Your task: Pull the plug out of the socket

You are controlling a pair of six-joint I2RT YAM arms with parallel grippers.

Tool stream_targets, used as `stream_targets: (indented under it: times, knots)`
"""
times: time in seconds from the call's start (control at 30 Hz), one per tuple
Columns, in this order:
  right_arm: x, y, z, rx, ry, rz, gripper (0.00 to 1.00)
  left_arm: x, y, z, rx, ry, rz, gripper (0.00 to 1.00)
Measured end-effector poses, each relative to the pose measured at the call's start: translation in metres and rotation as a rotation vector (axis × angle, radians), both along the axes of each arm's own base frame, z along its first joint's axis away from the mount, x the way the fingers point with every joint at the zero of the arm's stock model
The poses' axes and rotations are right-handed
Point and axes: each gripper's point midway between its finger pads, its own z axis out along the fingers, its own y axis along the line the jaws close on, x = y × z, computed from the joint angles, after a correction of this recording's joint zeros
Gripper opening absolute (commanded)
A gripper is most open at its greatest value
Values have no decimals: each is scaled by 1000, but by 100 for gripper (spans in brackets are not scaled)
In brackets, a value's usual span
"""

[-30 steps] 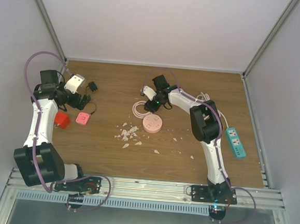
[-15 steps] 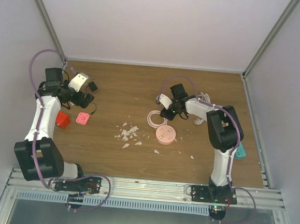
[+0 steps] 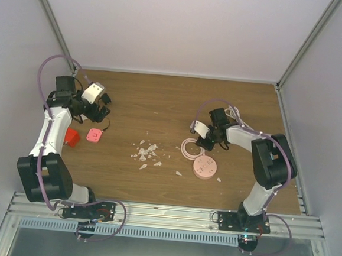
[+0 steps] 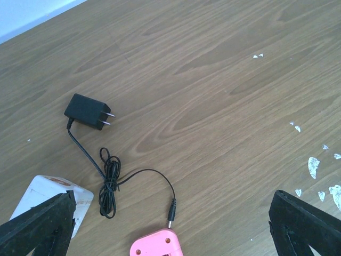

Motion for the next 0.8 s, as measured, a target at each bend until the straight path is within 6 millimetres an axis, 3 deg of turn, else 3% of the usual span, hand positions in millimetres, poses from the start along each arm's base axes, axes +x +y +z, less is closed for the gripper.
stream_targets:
  times: [0.2, 0.37, 0.6, 0.8]
  knots:
    - [-20, -33, -2, -18, -21, 7, 18, 0, 0, 0, 0, -1, 0, 99]
    - [-23, -61, -2, -12, -25, -18, 19, 2, -1, 1, 4, -10, -4, 99]
    - [-13, -113, -3, -39, -18, -93, 20, 5, 3, 2, 23, -22, 9, 99]
    - [7, -143, -2, -69, 18, -157, 30, 7, 4, 4, 24, -28, 18, 99]
